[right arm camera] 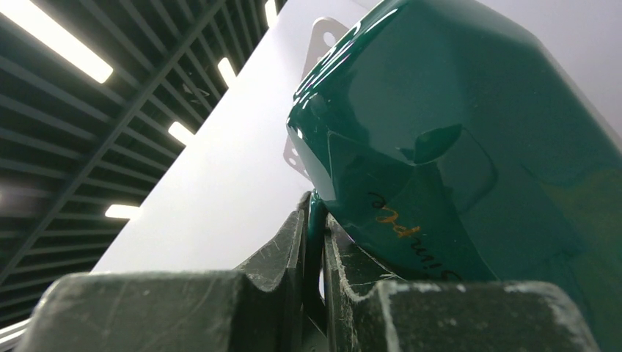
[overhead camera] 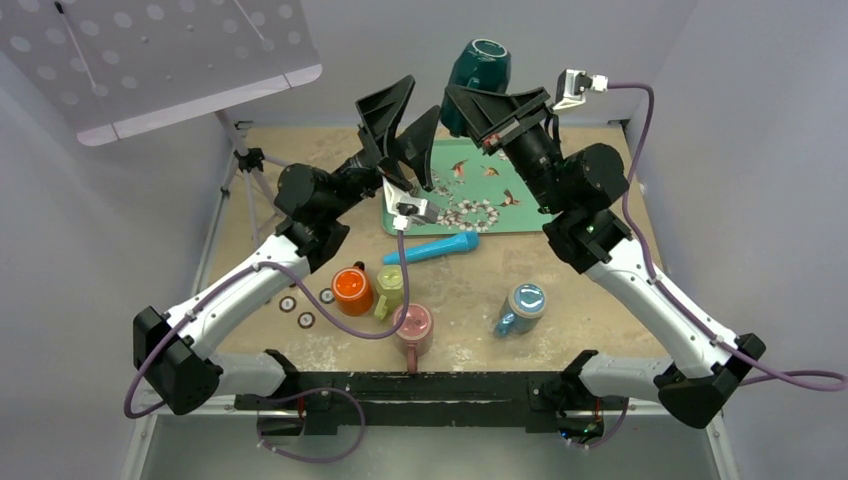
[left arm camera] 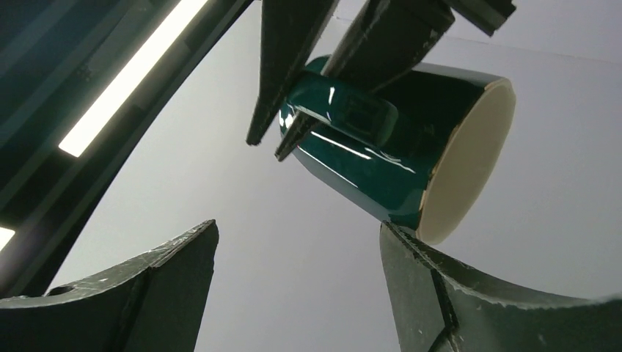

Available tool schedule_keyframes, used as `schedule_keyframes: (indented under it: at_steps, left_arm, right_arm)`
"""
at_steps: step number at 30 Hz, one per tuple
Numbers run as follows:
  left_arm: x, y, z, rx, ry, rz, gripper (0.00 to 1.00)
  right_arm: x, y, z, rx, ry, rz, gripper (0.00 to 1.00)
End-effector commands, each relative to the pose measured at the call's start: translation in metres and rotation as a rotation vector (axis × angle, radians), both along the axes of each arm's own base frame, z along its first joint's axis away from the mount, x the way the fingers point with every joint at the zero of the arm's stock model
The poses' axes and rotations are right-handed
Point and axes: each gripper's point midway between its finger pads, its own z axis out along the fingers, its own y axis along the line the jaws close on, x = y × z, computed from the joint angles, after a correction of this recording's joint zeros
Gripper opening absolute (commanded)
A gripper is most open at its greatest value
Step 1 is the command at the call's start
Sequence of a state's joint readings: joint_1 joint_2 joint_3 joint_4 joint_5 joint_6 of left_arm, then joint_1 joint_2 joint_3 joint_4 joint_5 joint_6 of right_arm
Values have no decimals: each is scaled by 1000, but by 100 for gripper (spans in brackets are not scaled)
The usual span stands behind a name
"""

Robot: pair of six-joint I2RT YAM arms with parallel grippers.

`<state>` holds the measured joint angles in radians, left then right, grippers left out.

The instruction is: Turn the mug right side up

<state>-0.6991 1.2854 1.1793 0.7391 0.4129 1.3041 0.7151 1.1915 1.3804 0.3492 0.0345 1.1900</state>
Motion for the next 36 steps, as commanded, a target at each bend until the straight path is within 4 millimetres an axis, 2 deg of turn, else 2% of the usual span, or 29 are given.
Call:
schedule_keyframes:
  at_steps: [1,7,12,14,19,25,27,31,33,34,35,36]
  left_arm:
    - [-16,-7,0,40,-50,-47,84]
    - [-1,-9,-32,127,27,-7,85]
    - [1,-12,-41,154,43,-10,86]
    - [3,-12,-32,128,47,-12,86]
    - [1,-8,11,14,5,-17,86]
    - [-7,-10,20,-3,-54,-38,85]
    - [-11,-13,19,-1,-100,-48,85]
    - [-10,-13,32,-34,-101,-50,81]
    - [-8,-12,39,-48,-101,-40,74]
    - [-5,-12,39,-42,-97,-34,67]
    - [-3,-14,38,-33,-85,-30,57]
    - [-1,-15,35,-23,-70,-26,37]
  right_arm:
    - [-34,-20,63,154,-162,44,0]
    - [-39,-36,69,145,-179,-24,0]
    - [-43,-40,80,147,-206,-37,0]
    - [-44,-37,80,147,-203,-17,0]
    - [-40,-29,71,166,-178,26,0]
    - [-36,-23,65,165,-162,40,0]
    - [-33,-18,60,166,-149,60,0]
    - [-21,-5,44,179,-92,97,0]
    - [-19,2,33,161,-70,124,0]
    - [-18,4,27,158,-53,131,0]
    - [-18,6,22,161,-42,147,0]
    - [-17,7,18,164,-33,157,0]
